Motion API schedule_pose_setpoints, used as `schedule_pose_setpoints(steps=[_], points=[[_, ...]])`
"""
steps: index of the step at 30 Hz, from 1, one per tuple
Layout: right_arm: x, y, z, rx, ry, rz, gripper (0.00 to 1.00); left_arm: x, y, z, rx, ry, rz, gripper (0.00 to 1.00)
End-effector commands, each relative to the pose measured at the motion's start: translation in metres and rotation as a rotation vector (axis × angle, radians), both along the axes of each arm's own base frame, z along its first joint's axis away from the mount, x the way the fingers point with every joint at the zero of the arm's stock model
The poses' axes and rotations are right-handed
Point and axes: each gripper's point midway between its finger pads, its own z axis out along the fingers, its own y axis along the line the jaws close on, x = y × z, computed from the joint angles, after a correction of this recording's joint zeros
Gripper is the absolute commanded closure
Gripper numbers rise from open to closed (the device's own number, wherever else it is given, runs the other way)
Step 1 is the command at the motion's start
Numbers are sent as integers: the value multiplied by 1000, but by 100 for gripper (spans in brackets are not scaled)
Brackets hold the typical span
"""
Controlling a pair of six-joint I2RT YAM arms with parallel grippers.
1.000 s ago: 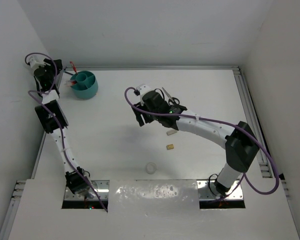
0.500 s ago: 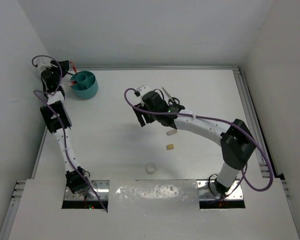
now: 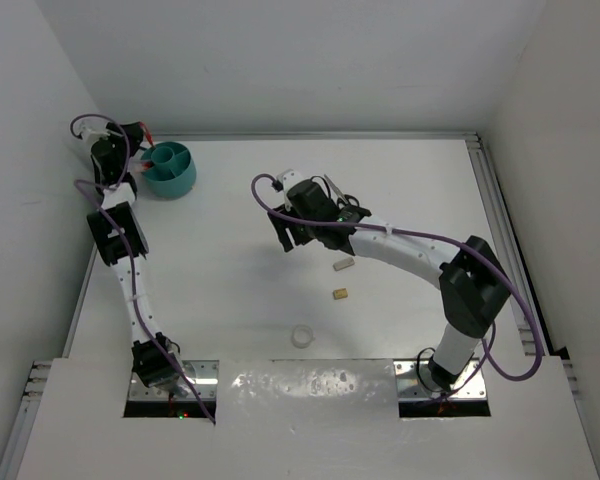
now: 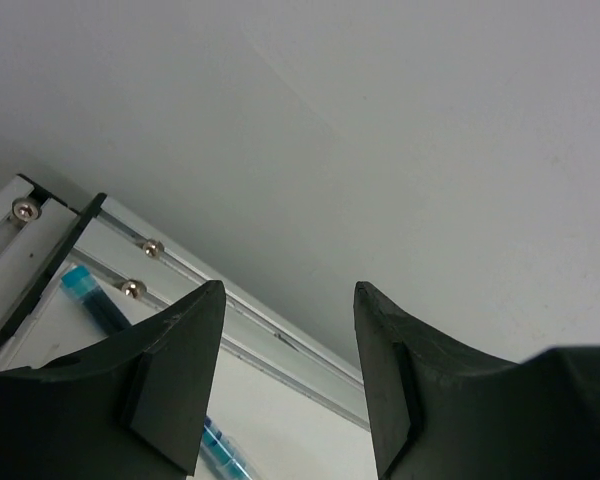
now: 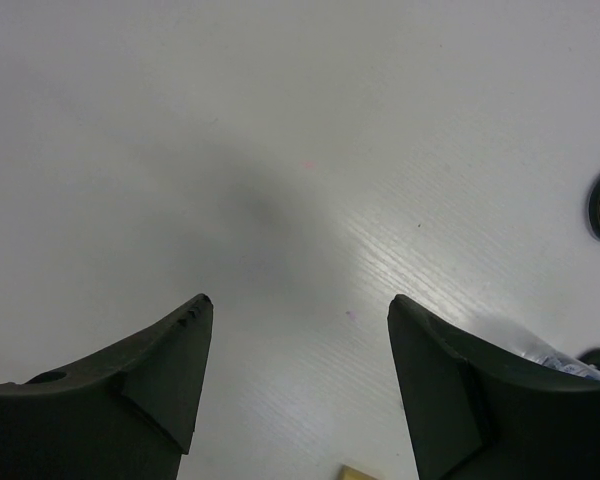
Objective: Sort the stationery into containers
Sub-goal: Move the pen to the corner of the board.
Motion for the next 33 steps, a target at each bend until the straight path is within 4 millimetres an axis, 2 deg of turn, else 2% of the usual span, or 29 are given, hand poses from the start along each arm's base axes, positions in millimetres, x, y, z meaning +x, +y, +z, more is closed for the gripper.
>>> schedule_pose_setpoints(steps=[1,7,11,16,21,27,28,30,31,33], points=[[9,9,14,43,-23,3,30,7,-6,6,5,-48,15,48],[9,7,13,32,-13,0,30,11,-4,-6,27,-34,68,48],[10,5,15,11,1,3,30,17,-15,-1,46,-58,66,54],[13,2,24,-5,-9,-4,30,20,-21,-18,5,-20,82,55],[16,4,35,7,-22,-12,30,15,-8,-42,-76,71,131,56],[15,4,47,31,-39,-19,30,10,-8,-38,-94,114,119,55],[16,2,50,35,-46,-25,30,8,-8,-45,-93,138,121,56],[16,3,58,48,-63,-24,30,4,-6,-40,-74,165,130,56],[16,4,59,52,-66,-25,30,-1,-8,-53,-78,201,132,57],[16,6,65,64,-79,-20,30,-5,-2,-49,-66,235,156,58]])
